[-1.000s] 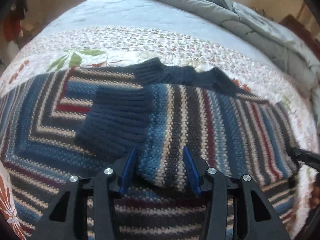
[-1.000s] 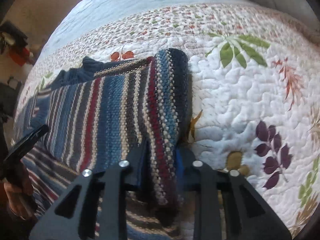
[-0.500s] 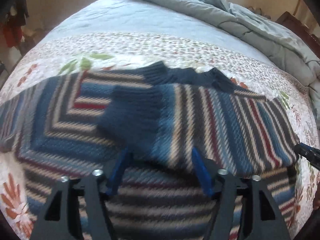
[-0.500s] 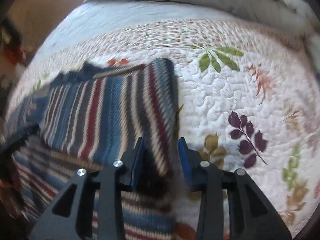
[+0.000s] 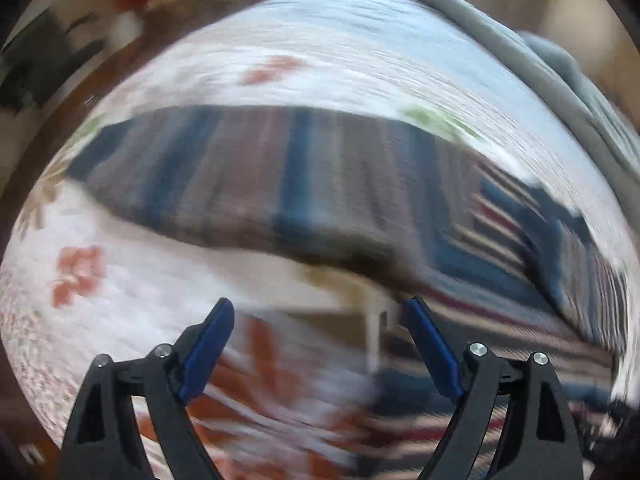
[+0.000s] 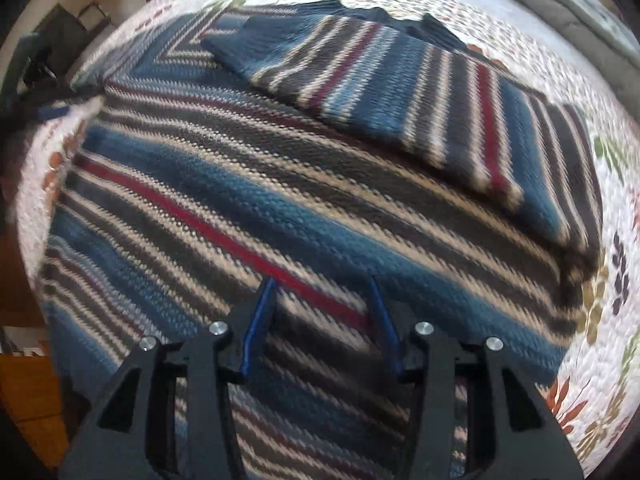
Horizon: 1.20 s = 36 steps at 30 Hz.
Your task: Fold small clothes
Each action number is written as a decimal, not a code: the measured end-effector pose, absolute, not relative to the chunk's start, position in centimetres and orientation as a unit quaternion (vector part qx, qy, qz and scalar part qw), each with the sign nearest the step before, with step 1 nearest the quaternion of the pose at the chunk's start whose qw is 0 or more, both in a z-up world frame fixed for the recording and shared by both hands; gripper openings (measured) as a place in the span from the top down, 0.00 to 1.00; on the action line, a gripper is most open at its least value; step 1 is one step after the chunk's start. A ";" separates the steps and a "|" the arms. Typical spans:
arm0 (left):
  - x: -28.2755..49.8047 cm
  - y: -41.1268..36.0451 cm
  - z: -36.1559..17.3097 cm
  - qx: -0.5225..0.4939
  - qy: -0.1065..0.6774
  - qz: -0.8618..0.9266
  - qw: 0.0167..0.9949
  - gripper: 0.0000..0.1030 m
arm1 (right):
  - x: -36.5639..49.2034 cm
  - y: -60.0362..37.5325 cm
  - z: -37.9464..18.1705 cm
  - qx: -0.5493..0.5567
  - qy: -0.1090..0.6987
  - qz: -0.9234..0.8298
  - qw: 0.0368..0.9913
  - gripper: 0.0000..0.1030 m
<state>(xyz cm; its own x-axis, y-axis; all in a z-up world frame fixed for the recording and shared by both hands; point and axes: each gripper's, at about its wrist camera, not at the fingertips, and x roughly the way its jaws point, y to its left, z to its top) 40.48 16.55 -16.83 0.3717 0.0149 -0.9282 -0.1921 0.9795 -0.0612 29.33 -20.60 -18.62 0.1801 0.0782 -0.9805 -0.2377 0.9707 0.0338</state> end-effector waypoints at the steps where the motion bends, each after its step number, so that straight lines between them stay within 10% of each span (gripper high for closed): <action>1: 41.0 18.7 -17.1 -0.086 0.558 0.082 0.821 0.15 | 29.7 -20.0 -18.8 -0.062 0.633 0.102 0.765 0.54; 28: 46.7 36.9 -20.5 -0.360 0.511 0.131 0.769 0.16 | 34.4 -11.4 -20.7 -0.066 0.645 0.130 0.750 0.45; 31: 47.8 36.7 -20.8 -0.332 0.528 0.159 0.765 0.46 | 33.4 -13.0 -20.8 -0.059 0.645 0.132 0.750 0.45; 32: 47.9 36.5 -20.5 -0.324 0.523 0.156 0.773 0.85 | 33.4 -13.4 -21.0 -0.058 0.645 0.135 0.750 0.45; 36: 46.6 35.2 -19.5 -0.330 0.489 0.134 0.796 0.88 | 33.0 -14.7 -20.8 -0.048 0.642 0.139 0.752 0.45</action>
<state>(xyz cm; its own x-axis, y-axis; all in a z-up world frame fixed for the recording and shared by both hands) 46.61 35.23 -19.46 0.4863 -0.1097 -0.8669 -0.5361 0.7460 -0.3952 33.01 -14.73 -20.81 0.1367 0.1469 -0.9797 -0.2703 0.9569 0.1057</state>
